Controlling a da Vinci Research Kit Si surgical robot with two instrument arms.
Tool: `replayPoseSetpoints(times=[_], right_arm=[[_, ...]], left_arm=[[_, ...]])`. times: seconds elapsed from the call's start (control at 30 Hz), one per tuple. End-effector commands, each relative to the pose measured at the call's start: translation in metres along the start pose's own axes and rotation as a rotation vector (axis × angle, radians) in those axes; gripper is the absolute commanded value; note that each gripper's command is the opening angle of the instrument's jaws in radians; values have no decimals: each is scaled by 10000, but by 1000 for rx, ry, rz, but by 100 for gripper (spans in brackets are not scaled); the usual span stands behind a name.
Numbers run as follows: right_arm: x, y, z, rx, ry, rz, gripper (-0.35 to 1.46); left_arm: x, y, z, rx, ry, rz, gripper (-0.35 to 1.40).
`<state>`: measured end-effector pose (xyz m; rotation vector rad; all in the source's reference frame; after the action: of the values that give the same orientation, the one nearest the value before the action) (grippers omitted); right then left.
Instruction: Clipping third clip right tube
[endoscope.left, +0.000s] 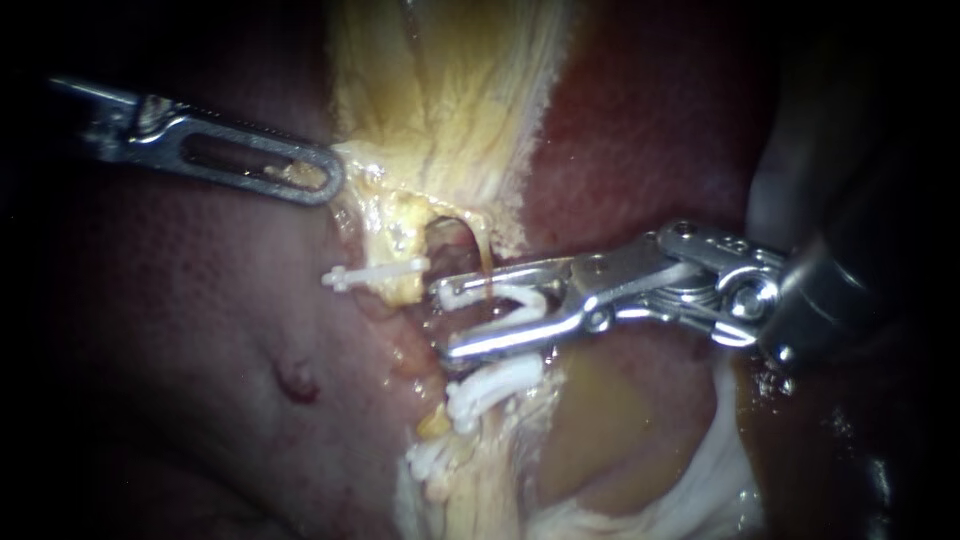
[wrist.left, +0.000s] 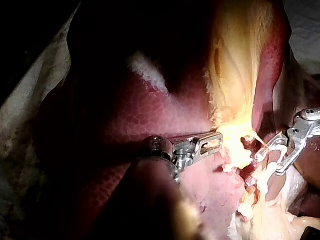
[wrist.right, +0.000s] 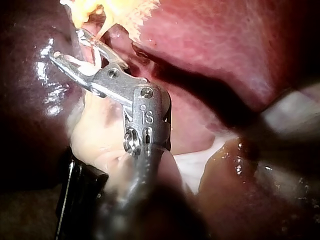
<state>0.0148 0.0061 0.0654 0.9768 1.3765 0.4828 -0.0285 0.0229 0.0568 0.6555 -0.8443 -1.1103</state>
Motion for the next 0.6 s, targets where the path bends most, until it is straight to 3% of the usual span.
replayPoseSetpoints(times=[0.03, 0.3, 0.43, 0.6], right_arm=[[-1, 0, 0, 0, 0, 0, 19], [-1, 3, -4, 0, -2, 6, -11], [-2, 3, -5, -2, -7, 19, -35], [-1, 2, -8, -13, -36, 40, -35]], left_arm=[[0, 0, 0, 0, 0, 0, -35], [0, 0, 0, 0, 0, 0, -35], [0, 0, 0, 0, 0, 0, -35], [0, 0, 0, 0, 0, 0, -35]])
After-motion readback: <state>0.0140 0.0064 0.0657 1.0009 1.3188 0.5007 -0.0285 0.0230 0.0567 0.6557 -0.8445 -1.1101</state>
